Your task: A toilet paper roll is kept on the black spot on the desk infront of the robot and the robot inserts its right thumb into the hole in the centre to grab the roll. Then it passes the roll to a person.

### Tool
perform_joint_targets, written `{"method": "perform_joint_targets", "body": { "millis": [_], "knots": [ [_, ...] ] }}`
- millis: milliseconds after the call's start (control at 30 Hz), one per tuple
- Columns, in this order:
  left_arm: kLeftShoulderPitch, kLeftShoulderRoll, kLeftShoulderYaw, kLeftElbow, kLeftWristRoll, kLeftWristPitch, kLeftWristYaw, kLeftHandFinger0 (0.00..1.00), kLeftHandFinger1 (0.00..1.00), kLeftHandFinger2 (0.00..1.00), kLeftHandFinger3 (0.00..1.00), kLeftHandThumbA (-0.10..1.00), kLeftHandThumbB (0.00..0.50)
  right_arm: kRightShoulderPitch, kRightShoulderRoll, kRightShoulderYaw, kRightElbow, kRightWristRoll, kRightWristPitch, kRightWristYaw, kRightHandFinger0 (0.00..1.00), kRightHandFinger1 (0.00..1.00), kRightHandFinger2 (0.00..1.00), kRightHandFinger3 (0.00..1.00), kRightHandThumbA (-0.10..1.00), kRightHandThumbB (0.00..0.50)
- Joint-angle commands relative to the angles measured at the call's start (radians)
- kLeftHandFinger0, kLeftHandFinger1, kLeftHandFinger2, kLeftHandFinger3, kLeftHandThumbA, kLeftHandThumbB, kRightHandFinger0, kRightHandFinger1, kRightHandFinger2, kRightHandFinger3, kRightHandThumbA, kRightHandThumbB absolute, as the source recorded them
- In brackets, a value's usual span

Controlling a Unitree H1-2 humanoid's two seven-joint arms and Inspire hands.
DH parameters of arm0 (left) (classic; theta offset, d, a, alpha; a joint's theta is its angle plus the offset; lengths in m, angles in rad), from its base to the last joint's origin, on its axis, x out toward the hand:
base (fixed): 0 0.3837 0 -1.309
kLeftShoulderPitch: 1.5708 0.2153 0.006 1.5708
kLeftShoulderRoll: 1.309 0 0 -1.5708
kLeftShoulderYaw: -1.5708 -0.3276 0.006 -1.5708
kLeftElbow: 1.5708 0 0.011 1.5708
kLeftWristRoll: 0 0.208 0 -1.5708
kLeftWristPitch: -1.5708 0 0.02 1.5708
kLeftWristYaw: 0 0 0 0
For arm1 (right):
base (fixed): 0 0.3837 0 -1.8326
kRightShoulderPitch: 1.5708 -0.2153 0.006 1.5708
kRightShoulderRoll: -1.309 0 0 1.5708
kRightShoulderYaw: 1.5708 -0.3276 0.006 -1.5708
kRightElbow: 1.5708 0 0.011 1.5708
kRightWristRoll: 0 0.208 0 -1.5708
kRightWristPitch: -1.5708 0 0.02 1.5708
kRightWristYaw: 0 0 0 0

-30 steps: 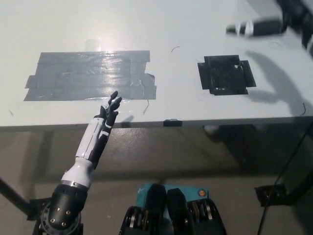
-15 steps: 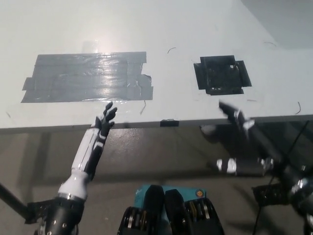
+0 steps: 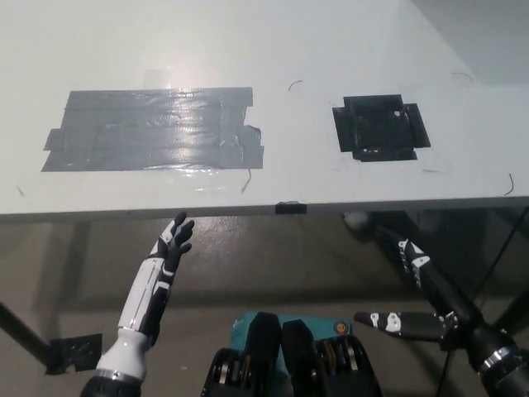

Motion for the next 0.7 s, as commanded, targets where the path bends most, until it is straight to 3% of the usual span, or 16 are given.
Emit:
{"method": "perform_joint_targets", "body": {
  "millis": [0,100,267,367,667],
  "knots": [
    [0.017,-0.005,-0.002,-0.041,0.005,-0.055,0.014,1.00,1.00,1.00,1.00,1.00,0.088,0.012,-0.010,0.008,-0.014,-0.008,-0.068,-0.014,1.00,1.00,1.00,1.00,1.00,0.320],
    [0.040,-0.004,0.001,-0.051,0.000,-0.051,0.012,1.00,1.00,1.00,1.00,1.00,0.097,0.024,0.004,0.011,-0.010,0.002,-0.067,-0.016,1.00,1.00,1.00,1.00,1.00,0.344],
    [0.061,0.001,0.000,-0.064,0.015,-0.037,0.013,1.00,1.00,1.00,1.00,1.00,0.122,0.021,0.029,0.008,0.027,0.029,-0.145,-0.024,1.00,1.00,1.00,1.00,1.00,0.294],
    [0.070,0.002,0.001,-0.065,0.016,-0.034,0.012,1.00,1.00,1.00,1.00,1.00,0.156,0.018,0.048,-0.001,0.038,0.031,-0.165,-0.041,1.00,1.00,1.00,1.00,1.00,0.301],
    [0.085,-0.004,0.006,-0.061,0.005,-0.051,0.014,1.00,1.00,1.00,1.00,1.00,0.136,0.012,0.063,-0.007,0.059,0.020,-0.213,-0.061,1.00,1.00,1.00,1.00,1.00,0.297]
  ]
}}
